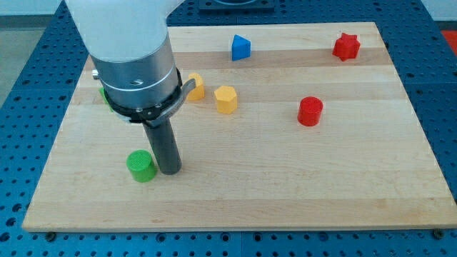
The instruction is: Move green circle to the bottom left
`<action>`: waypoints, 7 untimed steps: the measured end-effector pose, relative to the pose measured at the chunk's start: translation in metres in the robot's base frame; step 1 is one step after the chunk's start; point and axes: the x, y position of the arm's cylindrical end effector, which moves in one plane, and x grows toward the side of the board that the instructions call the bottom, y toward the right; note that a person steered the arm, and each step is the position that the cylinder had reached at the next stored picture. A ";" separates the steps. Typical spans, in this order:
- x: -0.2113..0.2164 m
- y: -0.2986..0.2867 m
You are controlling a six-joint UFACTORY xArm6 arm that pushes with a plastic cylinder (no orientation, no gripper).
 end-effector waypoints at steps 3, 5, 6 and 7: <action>0.000 -0.030; 0.000 -0.052; 0.000 -0.062; 0.000 -0.071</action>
